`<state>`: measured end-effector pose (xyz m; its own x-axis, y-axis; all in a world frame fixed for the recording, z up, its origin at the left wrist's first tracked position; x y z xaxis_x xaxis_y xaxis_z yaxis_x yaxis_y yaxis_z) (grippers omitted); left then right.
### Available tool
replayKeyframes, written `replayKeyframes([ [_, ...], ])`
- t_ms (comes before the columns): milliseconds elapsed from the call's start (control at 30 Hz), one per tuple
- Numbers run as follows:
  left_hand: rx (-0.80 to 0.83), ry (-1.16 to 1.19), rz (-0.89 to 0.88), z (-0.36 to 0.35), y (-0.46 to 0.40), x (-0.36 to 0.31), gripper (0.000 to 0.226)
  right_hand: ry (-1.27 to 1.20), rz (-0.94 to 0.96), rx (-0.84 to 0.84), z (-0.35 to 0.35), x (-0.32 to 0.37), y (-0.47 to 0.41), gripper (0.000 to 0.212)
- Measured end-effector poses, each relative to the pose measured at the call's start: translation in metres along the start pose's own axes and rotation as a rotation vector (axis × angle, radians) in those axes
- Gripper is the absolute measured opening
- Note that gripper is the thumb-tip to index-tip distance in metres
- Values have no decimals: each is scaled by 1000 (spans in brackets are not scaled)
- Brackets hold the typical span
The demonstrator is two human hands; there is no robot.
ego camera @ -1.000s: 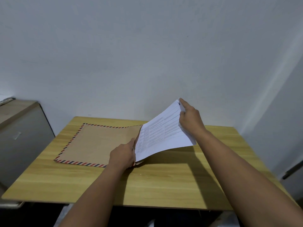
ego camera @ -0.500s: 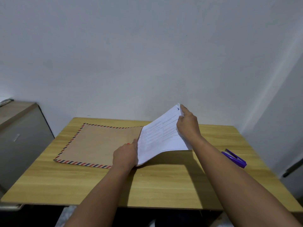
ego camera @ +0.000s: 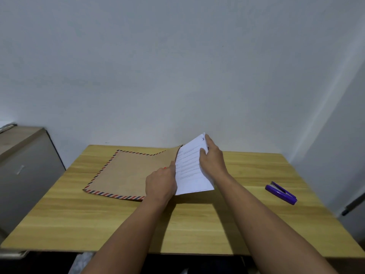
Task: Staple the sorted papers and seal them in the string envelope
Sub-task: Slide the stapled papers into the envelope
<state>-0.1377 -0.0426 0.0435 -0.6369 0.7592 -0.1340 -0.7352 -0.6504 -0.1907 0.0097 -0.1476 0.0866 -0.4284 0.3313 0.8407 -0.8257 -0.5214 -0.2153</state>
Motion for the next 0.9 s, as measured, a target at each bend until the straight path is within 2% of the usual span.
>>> replayKeyframes([
  [67, 4, 20, 0, 1, 0, 0, 61, 18, 7, 130, -11, -6, 3, 63],
  [133, -3, 44, 23, 1, 0, 4, 61, 28, 21, 175, -15, -13, 2, 62],
  [500, -60, 107, 80, 8, 5, 6, 56, -9, 20, 5, -5, -19, 9, 48],
  [800, -69, 116, 47, 20, 5, -9, 53, 116, 11, -46, -23, -10, 15, 45],
  [900, -70, 142, 37, 18, 3, -12, 54, 129, -2, -7, -29, -8, 11, 47],
])
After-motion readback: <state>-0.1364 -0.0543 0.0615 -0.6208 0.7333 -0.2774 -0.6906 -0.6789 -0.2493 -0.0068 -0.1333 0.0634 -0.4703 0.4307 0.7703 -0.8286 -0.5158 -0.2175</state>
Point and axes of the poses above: each hand's wrist, its own y-axis away from the middle knuckle, its own z-axis out of the back of the hand, x = y × z, the point moved 4 cm from there along -y, towards the middle knuckle, and after that the axes turned 1 degree about -z, right-handed, at the moved point
